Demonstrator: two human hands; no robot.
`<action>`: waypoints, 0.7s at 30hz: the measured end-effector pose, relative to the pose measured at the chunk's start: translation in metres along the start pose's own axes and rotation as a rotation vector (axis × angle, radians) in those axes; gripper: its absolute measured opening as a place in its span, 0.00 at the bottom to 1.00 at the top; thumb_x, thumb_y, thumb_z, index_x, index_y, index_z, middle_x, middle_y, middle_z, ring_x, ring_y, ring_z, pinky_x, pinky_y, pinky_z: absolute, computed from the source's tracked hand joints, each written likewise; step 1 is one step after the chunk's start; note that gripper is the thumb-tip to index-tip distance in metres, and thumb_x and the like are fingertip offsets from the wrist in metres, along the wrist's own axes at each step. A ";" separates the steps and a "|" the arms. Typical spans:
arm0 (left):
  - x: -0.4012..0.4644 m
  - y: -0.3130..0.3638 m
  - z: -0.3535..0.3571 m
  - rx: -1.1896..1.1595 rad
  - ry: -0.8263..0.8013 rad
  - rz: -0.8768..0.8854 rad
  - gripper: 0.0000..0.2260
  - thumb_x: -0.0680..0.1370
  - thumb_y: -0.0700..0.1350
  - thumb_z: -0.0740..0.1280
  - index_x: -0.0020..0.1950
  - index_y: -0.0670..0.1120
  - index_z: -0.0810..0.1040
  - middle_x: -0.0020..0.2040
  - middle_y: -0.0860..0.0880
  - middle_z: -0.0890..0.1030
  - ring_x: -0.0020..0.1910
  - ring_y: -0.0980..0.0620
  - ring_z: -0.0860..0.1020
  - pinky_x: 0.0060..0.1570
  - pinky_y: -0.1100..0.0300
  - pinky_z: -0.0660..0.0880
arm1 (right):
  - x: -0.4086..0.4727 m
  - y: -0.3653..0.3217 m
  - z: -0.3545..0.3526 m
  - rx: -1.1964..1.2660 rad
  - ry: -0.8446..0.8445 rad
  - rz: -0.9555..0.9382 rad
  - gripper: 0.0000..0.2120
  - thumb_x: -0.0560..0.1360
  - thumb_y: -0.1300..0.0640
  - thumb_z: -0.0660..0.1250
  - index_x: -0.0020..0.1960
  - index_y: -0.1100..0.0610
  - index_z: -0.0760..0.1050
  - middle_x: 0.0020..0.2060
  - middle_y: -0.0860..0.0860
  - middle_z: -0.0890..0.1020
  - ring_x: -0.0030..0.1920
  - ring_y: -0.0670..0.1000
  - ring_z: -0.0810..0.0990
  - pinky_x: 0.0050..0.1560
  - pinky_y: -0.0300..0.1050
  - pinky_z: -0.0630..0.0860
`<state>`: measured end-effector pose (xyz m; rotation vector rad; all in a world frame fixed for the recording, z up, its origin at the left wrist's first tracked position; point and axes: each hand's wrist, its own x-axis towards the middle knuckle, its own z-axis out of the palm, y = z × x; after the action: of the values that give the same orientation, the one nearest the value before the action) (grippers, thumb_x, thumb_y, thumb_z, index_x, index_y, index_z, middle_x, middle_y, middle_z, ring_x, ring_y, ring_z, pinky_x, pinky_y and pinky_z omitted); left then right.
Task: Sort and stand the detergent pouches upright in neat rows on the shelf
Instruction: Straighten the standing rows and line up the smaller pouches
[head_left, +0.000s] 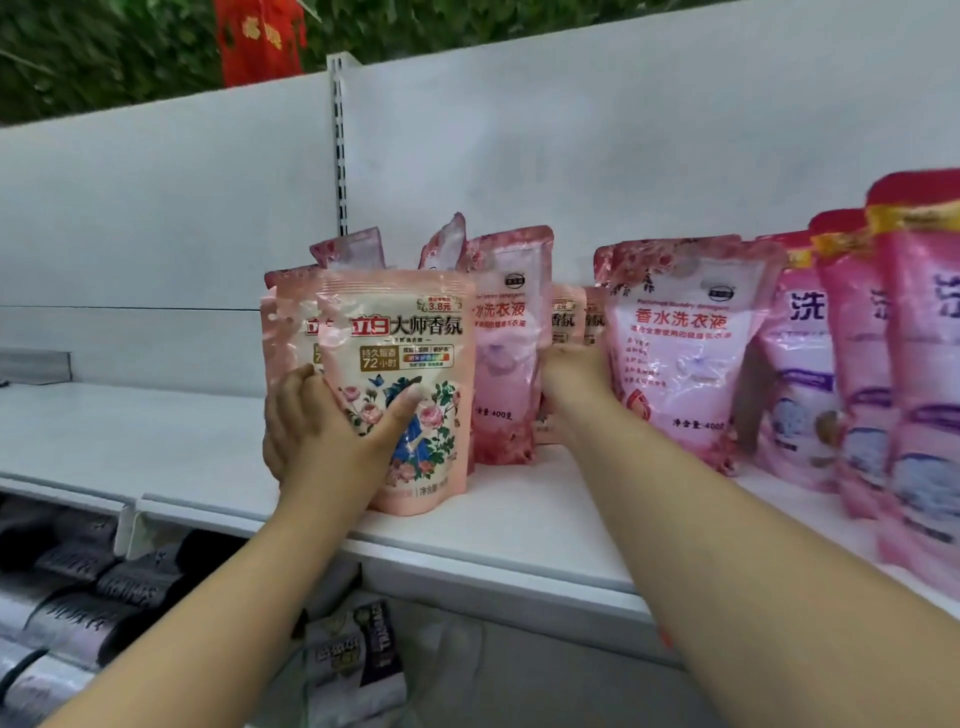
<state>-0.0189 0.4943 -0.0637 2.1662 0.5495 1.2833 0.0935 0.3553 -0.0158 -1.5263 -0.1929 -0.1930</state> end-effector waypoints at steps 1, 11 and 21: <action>0.000 0.001 -0.001 -0.015 -0.015 -0.007 0.45 0.63 0.69 0.57 0.70 0.41 0.57 0.72 0.45 0.56 0.73 0.49 0.50 0.71 0.49 0.48 | -0.004 -0.001 -0.006 -0.016 0.026 0.000 0.11 0.77 0.64 0.55 0.51 0.60 0.76 0.36 0.53 0.75 0.34 0.52 0.75 0.34 0.41 0.75; 0.001 -0.002 -0.004 -0.170 -0.046 -0.023 0.47 0.60 0.72 0.63 0.69 0.42 0.60 0.72 0.44 0.57 0.73 0.47 0.51 0.72 0.47 0.49 | -0.042 -0.012 -0.084 0.050 0.199 -0.038 0.11 0.74 0.64 0.58 0.35 0.59 0.76 0.43 0.61 0.82 0.47 0.62 0.81 0.48 0.60 0.77; -0.004 -0.003 -0.006 -0.238 -0.060 -0.003 0.46 0.60 0.69 0.69 0.68 0.45 0.58 0.72 0.43 0.57 0.73 0.47 0.51 0.71 0.47 0.50 | -0.081 0.002 -0.116 -0.065 0.028 0.096 0.59 0.38 0.35 0.77 0.66 0.50 0.67 0.58 0.51 0.79 0.58 0.56 0.77 0.62 0.59 0.71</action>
<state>-0.0263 0.4953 -0.0661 1.9980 0.3561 1.2120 0.0163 0.2398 -0.0414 -1.5930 -0.0918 -0.1454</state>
